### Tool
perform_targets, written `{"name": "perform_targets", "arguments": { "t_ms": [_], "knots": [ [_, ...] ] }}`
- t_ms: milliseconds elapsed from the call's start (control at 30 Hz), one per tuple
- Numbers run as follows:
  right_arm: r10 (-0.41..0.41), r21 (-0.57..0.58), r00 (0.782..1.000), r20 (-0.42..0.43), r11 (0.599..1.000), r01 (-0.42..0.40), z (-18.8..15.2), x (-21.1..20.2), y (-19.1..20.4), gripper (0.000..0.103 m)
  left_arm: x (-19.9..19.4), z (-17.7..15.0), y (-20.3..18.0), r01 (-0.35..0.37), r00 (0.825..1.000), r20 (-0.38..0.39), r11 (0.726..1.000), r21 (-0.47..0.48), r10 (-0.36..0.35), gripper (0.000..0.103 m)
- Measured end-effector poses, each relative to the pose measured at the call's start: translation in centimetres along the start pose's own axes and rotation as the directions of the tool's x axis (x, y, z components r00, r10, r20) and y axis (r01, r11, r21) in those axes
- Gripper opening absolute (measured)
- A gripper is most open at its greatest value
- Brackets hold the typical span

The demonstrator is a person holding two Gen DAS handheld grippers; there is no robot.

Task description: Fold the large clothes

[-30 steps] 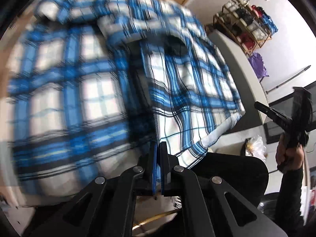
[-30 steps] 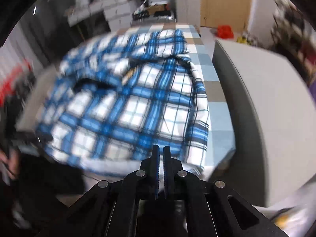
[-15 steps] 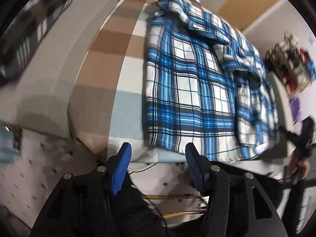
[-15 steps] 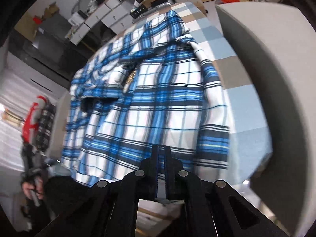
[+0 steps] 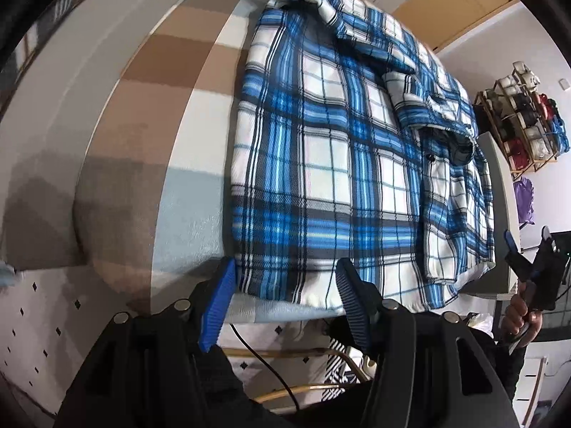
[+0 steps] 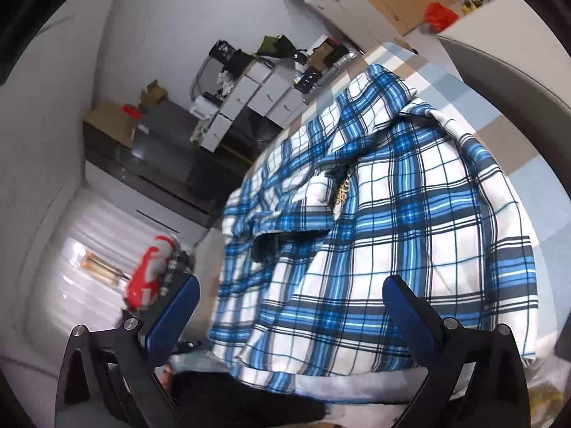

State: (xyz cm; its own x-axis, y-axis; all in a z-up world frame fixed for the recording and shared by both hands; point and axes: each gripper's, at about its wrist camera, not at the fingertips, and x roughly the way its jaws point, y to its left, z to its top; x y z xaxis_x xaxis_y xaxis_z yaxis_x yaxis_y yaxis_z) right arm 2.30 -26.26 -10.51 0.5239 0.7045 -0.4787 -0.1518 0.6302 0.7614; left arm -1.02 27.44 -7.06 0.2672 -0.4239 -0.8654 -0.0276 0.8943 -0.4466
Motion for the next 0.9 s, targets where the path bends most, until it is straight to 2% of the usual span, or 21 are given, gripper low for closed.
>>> {"name": "perform_targets", "arguments": {
  "t_ms": [100,200,233,300,367,567,600,667,700,767,800,833,867,900],
  "knots": [
    [-0.032,-0.040,0.999,-0.016,0.999,0.031,-0.5,0.4,0.3,0.103,0.3,0.2,-0.4,0.013,1.000,-0.002,1.000,0.028,-0.013,0.069],
    [-0.017,-0.058,1.000,-0.008,0.998,0.016,-0.8,0.1,0.3,0.103,0.5,0.5,-0.9,0.011,1.000,0.007,0.999,0.049,-0.011,0.068],
    [-0.008,-0.063,1.000,-0.002,0.998,0.008,-0.9,-0.2,0.3,0.103,0.5,0.6,-0.9,0.022,1.000,0.007,0.998,0.052,-0.022,0.062],
    [-0.008,-0.068,1.000,-0.005,0.998,0.007,-1.1,-0.1,0.2,0.103,1.2,0.9,-1.0,0.054,0.998,-0.029,0.997,0.050,-0.053,0.007],
    [-0.006,-0.065,1.000,-0.020,0.998,0.005,-1.2,0.1,0.2,0.103,1.6,1.1,-0.9,0.100,0.994,-0.053,0.995,0.030,-0.099,0.004],
    [0.005,-0.122,0.999,-0.047,0.993,-0.011,-1.9,0.3,1.7,0.103,-0.9,1.5,-0.7,0.200,0.979,0.039,0.979,-0.024,-0.199,0.002],
    [0.008,-0.146,0.999,-0.051,0.989,-0.015,-2.2,0.3,2.5,0.103,-1.5,1.6,-0.8,0.219,0.975,0.048,0.975,-0.030,-0.218,0.002],
    [-0.017,-0.282,0.997,-0.073,0.959,-0.004,-3.3,1.2,6.0,0.103,-2.2,1.9,-1.2,0.238,0.970,0.047,0.970,-0.040,-0.236,0.002],
    [-0.051,-0.359,0.996,-0.075,0.933,0.021,-4.1,1.9,7.9,0.103,-2.6,2.2,-1.3,0.260,0.965,0.042,0.965,-0.042,-0.259,0.002],
    [-0.093,-0.546,0.991,-0.098,0.837,0.024,-6.8,4.0,12.8,0.103,-2.8,2.8,-1.7,0.281,0.959,0.040,0.958,-0.059,-0.279,0.002],
    [-0.124,-0.656,0.987,-0.098,0.755,0.029,-8.8,5.4,15.4,0.103,-3.0,3.1,-1.8,0.291,0.957,0.040,0.954,-0.069,-0.289,0.002],
    [-0.149,-0.713,0.985,-0.090,0.700,0.041,-10.1,6.3,16.8,0.103,-3.1,3.2,-2.0,0.297,0.955,0.037,0.952,-0.071,-0.295,0.002],
    [-0.186,-0.788,0.979,-0.086,0.613,0.048,-12.1,8.0,18.7,0.103,-3.4,3.4,-2.1,0.304,0.953,0.039,0.950,-0.073,-0.302,0.002],
    [-0.207,-0.827,0.974,-0.094,0.561,0.039,-13.4,9.2,19.7,0.103,-3.6,3.6,-2.2,0.319,0.948,0.039,0.945,-0.071,-0.317,0.002]
  ]
}}
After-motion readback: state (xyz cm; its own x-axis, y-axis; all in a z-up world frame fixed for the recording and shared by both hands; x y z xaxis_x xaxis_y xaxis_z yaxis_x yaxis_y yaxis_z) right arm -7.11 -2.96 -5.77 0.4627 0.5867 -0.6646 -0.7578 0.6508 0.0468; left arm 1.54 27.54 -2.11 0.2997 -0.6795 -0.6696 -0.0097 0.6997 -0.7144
